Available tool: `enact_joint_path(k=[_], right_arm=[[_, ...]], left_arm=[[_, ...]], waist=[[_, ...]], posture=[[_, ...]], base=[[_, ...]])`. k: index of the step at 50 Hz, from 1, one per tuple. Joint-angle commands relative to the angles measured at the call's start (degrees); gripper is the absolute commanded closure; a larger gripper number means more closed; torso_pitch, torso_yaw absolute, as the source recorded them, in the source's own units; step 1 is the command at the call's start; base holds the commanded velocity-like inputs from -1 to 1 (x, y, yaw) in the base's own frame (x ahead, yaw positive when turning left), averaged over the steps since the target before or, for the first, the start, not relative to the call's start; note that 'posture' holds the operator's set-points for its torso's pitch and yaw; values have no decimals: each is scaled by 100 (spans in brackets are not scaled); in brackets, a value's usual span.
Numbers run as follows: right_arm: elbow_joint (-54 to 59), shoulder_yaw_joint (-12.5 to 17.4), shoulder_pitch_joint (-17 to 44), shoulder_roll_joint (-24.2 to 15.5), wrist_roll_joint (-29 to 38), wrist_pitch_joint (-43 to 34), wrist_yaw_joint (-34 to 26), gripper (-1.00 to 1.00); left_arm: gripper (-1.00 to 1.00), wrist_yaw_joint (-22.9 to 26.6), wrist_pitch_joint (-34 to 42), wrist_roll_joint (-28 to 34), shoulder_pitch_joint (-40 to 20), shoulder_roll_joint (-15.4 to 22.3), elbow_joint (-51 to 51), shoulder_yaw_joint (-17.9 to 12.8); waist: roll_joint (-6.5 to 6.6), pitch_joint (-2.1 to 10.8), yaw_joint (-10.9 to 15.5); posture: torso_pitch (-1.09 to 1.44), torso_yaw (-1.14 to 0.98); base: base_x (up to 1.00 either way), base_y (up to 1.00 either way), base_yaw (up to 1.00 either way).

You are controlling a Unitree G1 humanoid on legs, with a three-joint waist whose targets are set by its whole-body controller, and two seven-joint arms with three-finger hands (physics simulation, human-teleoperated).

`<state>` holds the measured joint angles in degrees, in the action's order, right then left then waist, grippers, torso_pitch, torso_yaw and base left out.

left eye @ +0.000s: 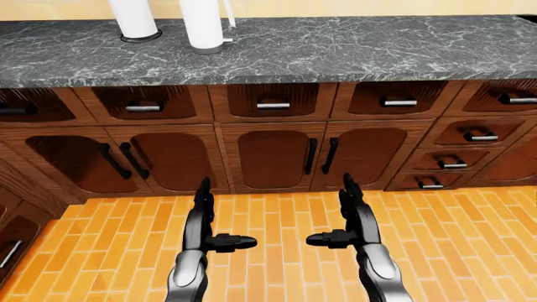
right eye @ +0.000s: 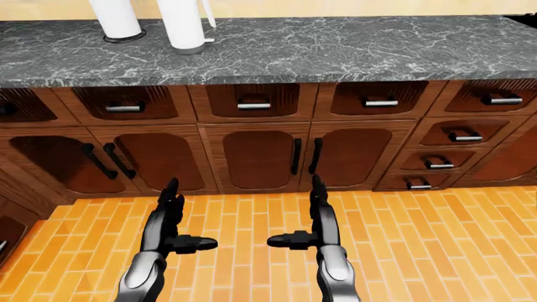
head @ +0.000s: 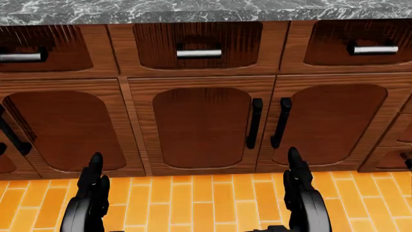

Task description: Close the lid of the electric kettle.

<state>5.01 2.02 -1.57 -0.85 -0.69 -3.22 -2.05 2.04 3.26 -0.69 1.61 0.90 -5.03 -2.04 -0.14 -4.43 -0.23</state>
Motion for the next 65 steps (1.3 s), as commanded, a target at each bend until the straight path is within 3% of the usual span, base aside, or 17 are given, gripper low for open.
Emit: enact_joint_path(k=[1,3,4,5,7,8,29,32,36,41,44,50,53,54,60,62,65], right_arm=[[-321,8,223,-38,-5,367,-25,-100],[-287,6,240,-38,14,350,-24,-100],[-307,4,241,-36,20,319,-19,-100],[-294,-1,244,-34,23,317,-24,-100],[-249,-1,253,-38,30,344,-35,-100],[-319,-17,236,-31,46,284,-28,-100],[-611,-65,282,-19,125,149,20,-100],[-1523,-213,624,11,396,-847,187,-100],[-1492,-147,1407,-77,626,-1346,113,-100],[-1541,83,2576,-215,409,-2073,112,-100],[-1432,237,3402,-393,116,-2449,186,-100],[-1639,528,4781,-773,-562,-3264,244,-100],[-1822,593,5580,-1158,-938,-3964,366,-100],[-1960,516,5860,-1369,-908,-4323,341,-100],[-2718,783,6213,-1669,-1193,-5242,500,-100],[-3150,1059,6255,-1764,-1435,-5597,657,-100],[-3801,1156,6120,-2068,-1639,-6054,833,-100]], left_arm=[[-100,8,-227,-47,-135,13,598,-7],[-100,18,-247,-49,-163,12,528,-7],[-100,15,-272,-58,-190,12,465,-17],[-100,23,-267,-84,-195,10,460,-23],[-100,34,-268,-95,-193,13,448,-19],[-100,1,-309,-69,-192,10,451,-19],[-100,138,-454,24,-42,-12,734,104],[-100,74,775,-293,13,-76,2445,148],[-100,72,1242,-441,-264,-27,2827,86],[-100,-76,2162,-576,-1105,166,3221,-199],[-100,-240,2832,-843,-1929,389,3352,-511],[-100,-620,3998,-1413,-3131,807,3726,-809],[-100,-954,4714,-1697,-3904,1004,4023,-850],[-100,-1121,5179,-1964,-4400,1088,4167,-1037],[-100,-2220,6787,-3587,-6407,1659,4422,-1724],[-100,-2583,6829,-4103,-6419,1832,4500,-1897],[-100,-2996,6472,-4661,-6000,2158,4426,-1911]], waist=[[-45,5,-12],[-4,352,45],[-4,295,43],[-39,95,40],[-42,399,48],[-40,429,48],[-24,506,48],[-19,540,38],[-20,481,35],[12,528,46],[20,507,46],[26,454,37],[30,415,40],[30,389,47],[2,252,38],[-13,212,38],[13,163,56]], posture=[[0,0],[0,0],[0,0],[0,0],[0,0],[0,0],[0,0],[0,0],[0,0],[0,0],[0,0],[0,0],[0,0],[0,0],[0,0],[0,0],[0,0]], base=[[0,0,0],[0,0,0],[0,0,0],[0,0,0],[0,0,0],[0,0,0],[0,0,0],[0,0,0],[0,0,0],[0,0,0],[0,0,0],[0,0,0],[0,0,0],[0,0,0],[0,0,0],[0,0,0],[0,0,0]])
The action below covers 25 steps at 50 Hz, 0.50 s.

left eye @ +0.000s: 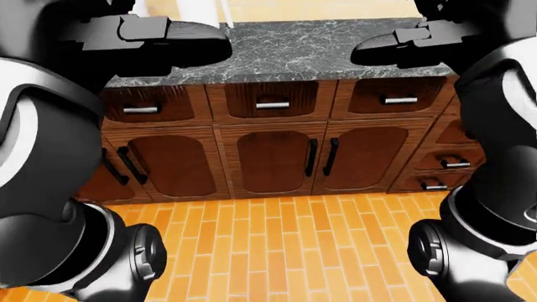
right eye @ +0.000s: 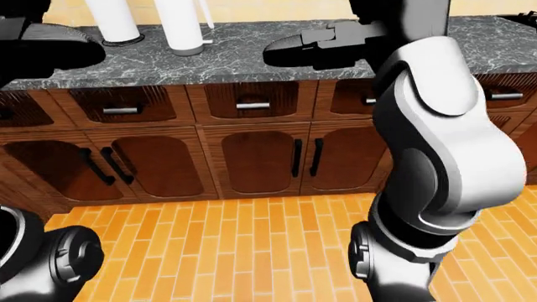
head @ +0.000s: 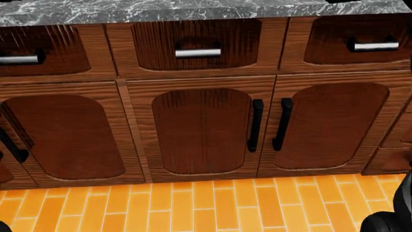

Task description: Close the lid of the electric kettle.

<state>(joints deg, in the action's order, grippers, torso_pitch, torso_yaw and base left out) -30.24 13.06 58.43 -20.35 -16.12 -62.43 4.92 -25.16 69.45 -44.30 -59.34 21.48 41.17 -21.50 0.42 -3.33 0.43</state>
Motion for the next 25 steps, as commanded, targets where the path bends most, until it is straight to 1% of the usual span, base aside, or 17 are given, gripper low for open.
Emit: enact_joint_path(k=[1,2,3,4,5,7,8,9,13,14,16,19,20,23,25], right_arm=[[-548,179,114,-238,-245,-444,137,-100],[-752,308,128,-269,-398,-637,177,-100],[-846,355,174,-303,-503,-758,252,-100],[-888,328,204,-385,-562,-823,303,-100],[-915,329,215,-424,-631,-860,337,-100],[-917,294,197,-500,-706,-842,398,-100],[-887,251,106,-540,-725,-800,386,-100],[-883,271,95,-565,-756,-803,398,-100],[-921,307,-21,-620,-848,-777,488,-100],[-912,297,-20,-622,-874,-776,508,-100],[-913,292,-16,-640,-907,-797,538,-100],[-940,302,-47,-661,-957,-810,568,-100],[-945,288,-84,-674,-962,-801,578,-100],[-962,335,-134,-702,-999,-782,594,-100],[-954,296,-186,-712,-995,-707,607,-100]], left_arm=[[-100,-385,-215,-523,173,232,-157,45],[-100,-581,-211,-807,137,362,-96,10],[-100,-764,-267,-1064,137,468,-98,7],[-100,-993,-290,-1399,127,568,-44,-17],[-100,-1153,-356,-1632,175,723,14,45],[-100,-1364,-616,-1958,277,964,-35,134],[-100,-1368,-825,-1995,370,1038,-108,205],[-100,-1429,-933,-2099,403,1119,-137,251],[-100,-1572,-1209,-2321,528,1377,-138,395],[-100,-1587,-1249,-2331,546,1420,-136,423],[-100,-1593,-1308,-2340,589,1454,-146,451],[-100,-1601,-1349,-2334,616,1498,-145,484],[-100,-1570,-1367,-2279,644,1498,-148,514],[-100,-1558,-1370,-2324,704,1496,-106,460],[-100,-1571,-1390,-2347,672,1520,-112,450]], waist=[[-31,52,-2],[-22,60,4],[-13,66,8],[-7,62,7],[-6,52,-1],[-3,25,-29],[-5,14,-39],[-6,7,-44],[5,33,-36],[28,185,-34],[43,93,-37],[22,17,-39],[3,7,-39],[-63,-7,-35],[-30,23,-43]], posture=[[0,0],[0,0],[0,0],[0,0],[0,0],[0,0],[0,0],[0,0],[0,0],[0,0],[0,0],[0,0],[0,0],[0,0],[0,0]], base=[[0,0,0],[0,0,0],[0,0,0],[0,0,0],[0,0,0],[0,0,0],[0,0,0],[0,0,0],[0,0,0],[8,0,0],[14,0,0],[22,0,0],[23,0,0],[25,0,0],[31,0,0]])
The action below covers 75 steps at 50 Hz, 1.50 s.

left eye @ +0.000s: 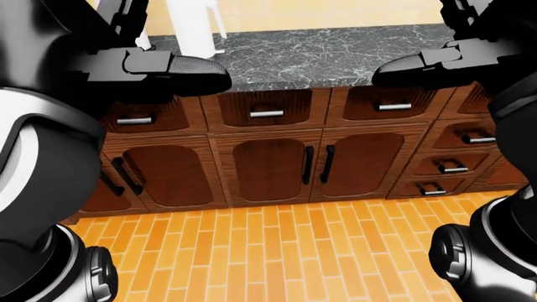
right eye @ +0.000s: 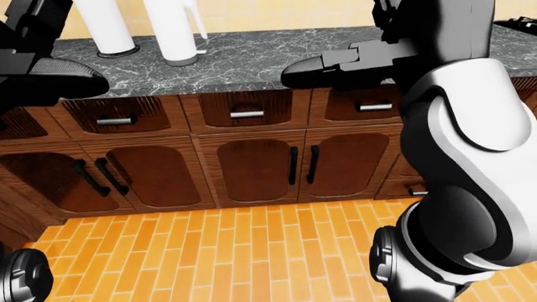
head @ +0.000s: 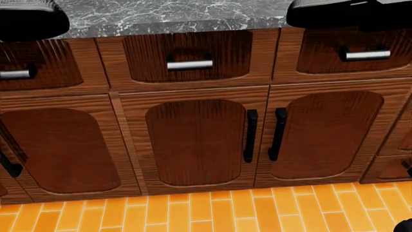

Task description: Close the lid of the electric kettle.

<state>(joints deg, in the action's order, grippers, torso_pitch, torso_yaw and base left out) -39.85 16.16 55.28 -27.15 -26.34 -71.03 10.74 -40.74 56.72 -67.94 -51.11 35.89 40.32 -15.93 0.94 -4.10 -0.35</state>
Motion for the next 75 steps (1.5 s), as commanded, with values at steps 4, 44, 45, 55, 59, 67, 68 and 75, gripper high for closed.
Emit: enact_joint_path(k=[4,44,45,55,59,67,68,75], right_arm=[[27,-21,148,-29,-21,154,57,-100],[27,-73,100,-59,127,151,-115,-100],[24,-58,94,-49,120,153,-122,-100],[36,-99,142,-50,155,128,-138,-100],[22,-100,132,-52,173,126,-157,-100],[24,-95,111,-17,201,145,-156,-100],[23,-105,119,-8,204,133,-150,-100],[37,-129,143,-16,246,127,-191,-100]], left_arm=[[-100,6,-124,115,-121,39,16,-21],[-100,62,115,277,-78,-95,253,26],[-100,88,134,303,-71,-83,253,19],[-100,101,257,389,-153,-65,297,13],[-100,137,268,408,-140,-77,308,-18],[-100,166,257,415,-92,-109,311,-31],[-100,160,265,407,-91,-115,323,-24],[-100,135,311,388,-139,-123,372,-3]], waist=[[-50,99,29],[192,232,27],[143,225,34],[-280,259,35],[-103,159,52],[279,84,38],[211,116,13],[-80,102,55]], posture=[[0,0],[0,0],[0,0],[0,0],[0,0],[0,0],[0,0],[0,0]], base=[[34,0,0],[30,0,0],[6,0,0],[6,0,0],[6,0,0],[5,0,0],[0,0,0],[0,0,0]])
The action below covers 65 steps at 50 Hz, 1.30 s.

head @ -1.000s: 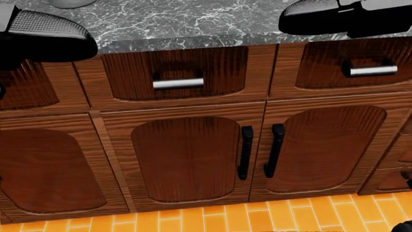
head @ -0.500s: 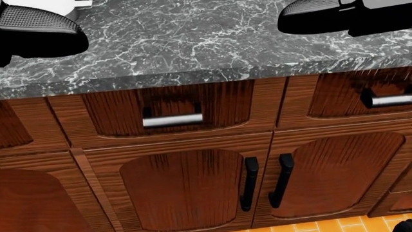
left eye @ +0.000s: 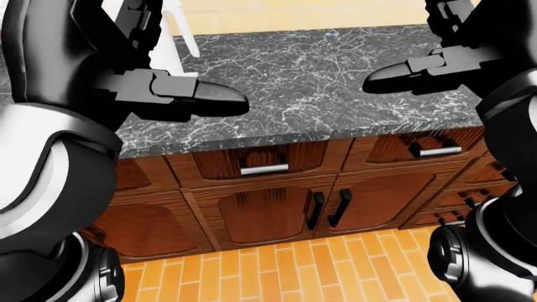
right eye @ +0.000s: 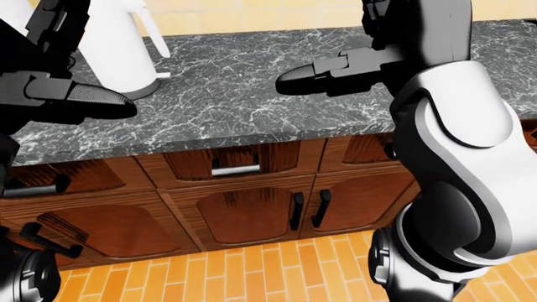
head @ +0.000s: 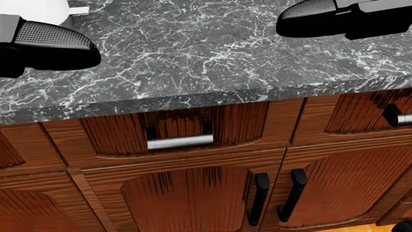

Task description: Close the lid of the electric kettle.

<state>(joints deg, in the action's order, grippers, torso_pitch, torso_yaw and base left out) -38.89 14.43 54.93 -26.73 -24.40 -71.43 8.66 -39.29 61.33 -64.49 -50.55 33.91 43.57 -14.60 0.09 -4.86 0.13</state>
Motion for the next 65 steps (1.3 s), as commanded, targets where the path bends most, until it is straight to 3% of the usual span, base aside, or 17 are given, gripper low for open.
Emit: enact_joint_path(k=[1,7,8,11,24,28,32,34,36,40,45,48,49,56,61,63,65], right_arm=[[-59,55,179,-51,48,169,3,-100],[-62,53,185,-64,71,153,-19,-100],[-56,38,153,-62,87,187,-34,-100],[-68,26,162,-64,116,155,-50,-100],[-77,1,164,0,221,138,-109,-100],[-97,40,172,-8,228,113,-131,-100],[-76,31,119,-8,256,173,-164,-100],[-63,21,129,-2,269,170,-164,-100],[-56,16,128,7,284,169,-167,-100],[-84,22,166,16,291,134,-170,-100],[-85,27,180,30,305,115,-154,-100],[-101,23,176,28,308,119,-165,-100],[-83,20,177,31,314,126,-165,-100],[-62,28,174,71,312,138,-162,-100],[-33,-13,117,80,336,211,-191,-100],[-39,-37,149,84,341,185,-198,-100],[-63,-10,197,77,325,139,-210,-100]], left_arm=[[-100,-21,-140,27,-206,78,45,-141],[-100,-36,-119,0,-233,98,50,-145],[-100,-37,-118,0,-237,104,52,-141],[-100,-31,-129,21,-229,94,48,-120],[-100,69,-81,167,-166,-13,108,-96],[-100,68,-43,176,-181,-41,142,-80],[-100,57,-7,177,-197,-59,169,-73],[-100,57,8,181,-199,-61,185,-74],[-100,58,-4,188,-205,-72,160,-86],[-100,80,-3,226,-203,-85,165,-68],[-100,64,39,197,-214,-102,200,-64],[-100,58,51,189,-217,-111,208,-57],[-100,63,45,190,-211,-116,202,-65],[-100,-35,134,108,-312,-108,237,-72],[-100,-1229,411,-1319,-1194,176,130,-188],[-100,-1707,340,-1887,-1677,482,-127,20],[-100,-1716,279,-1959,-2083,666,-547,236]], waist=[[14,197,6],[61,216,-11],[85,381,-8],[91,164,-6],[47,214,-1],[-85,201,-4],[162,126,-75],[395,293,-65],[446,112,-75],[297,191,0],[90,96,33],[-275,256,130],[-69,116,111],[24,178,28],[40,192,-10],[39,185,-27],[35,165,-42]], posture=[[0,0],[0,0],[0,0],[0,0],[0,0],[0,0],[0,0],[0,0],[0,0],[0,0],[0,0],[0,0],[0,0],[0,0],[0,0],[0,0],[0,0]], base=[[0,0,0],[0,0,0],[16,0,0],[26,0,0],[28,0,0],[29,0,0],[29,0,0],[29,0,0],[28,0,0],[29,0,0],[14,0,0],[0,0,0],[0,0,0],[0,0,0],[0,0,0],[0,0,0],[0,0,0]])
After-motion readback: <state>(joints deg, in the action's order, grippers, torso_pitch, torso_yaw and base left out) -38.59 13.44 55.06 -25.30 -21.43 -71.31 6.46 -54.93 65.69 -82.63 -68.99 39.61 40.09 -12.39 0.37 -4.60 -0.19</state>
